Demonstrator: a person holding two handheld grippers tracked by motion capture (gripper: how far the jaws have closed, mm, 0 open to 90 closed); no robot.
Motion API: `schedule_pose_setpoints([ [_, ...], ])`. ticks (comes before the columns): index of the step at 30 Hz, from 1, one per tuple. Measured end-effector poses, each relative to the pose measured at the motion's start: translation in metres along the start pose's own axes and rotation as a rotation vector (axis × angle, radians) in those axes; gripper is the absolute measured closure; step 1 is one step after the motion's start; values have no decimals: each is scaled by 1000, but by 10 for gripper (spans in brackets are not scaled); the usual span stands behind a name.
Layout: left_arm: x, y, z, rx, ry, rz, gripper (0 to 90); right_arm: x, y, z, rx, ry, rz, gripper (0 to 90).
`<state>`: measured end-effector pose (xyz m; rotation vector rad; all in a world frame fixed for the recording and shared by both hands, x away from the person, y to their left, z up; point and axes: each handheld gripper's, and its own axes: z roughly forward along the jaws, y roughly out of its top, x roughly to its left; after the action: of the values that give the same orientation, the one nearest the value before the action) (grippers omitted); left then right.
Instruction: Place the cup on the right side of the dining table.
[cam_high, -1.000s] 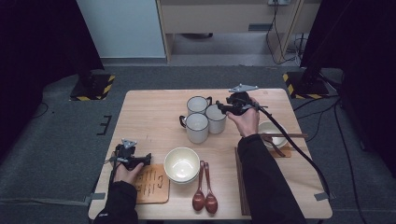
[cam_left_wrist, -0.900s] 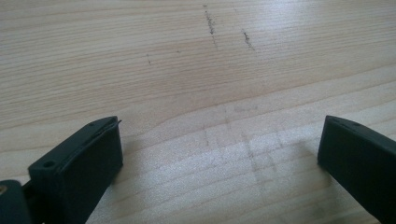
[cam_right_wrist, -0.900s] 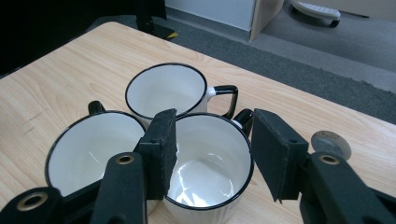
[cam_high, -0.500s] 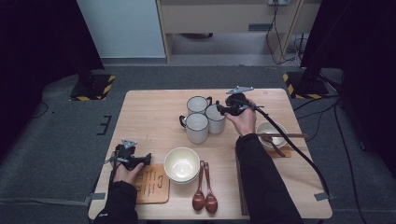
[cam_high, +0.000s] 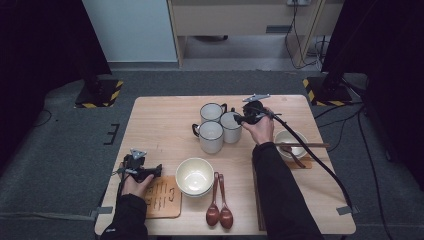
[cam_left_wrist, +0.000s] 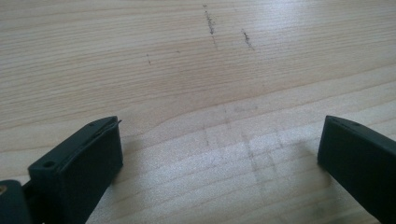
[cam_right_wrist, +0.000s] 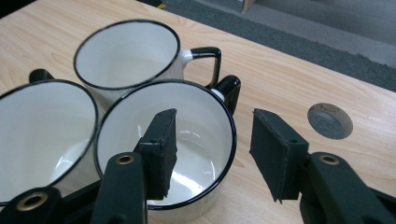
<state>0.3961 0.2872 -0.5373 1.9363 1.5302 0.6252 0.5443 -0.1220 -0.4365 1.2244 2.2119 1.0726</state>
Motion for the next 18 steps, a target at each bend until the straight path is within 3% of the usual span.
schedule_pose_setpoints([
  [18,0,0,0,0,0,0,0,-5,-9,21,66,-15,30,529],
])
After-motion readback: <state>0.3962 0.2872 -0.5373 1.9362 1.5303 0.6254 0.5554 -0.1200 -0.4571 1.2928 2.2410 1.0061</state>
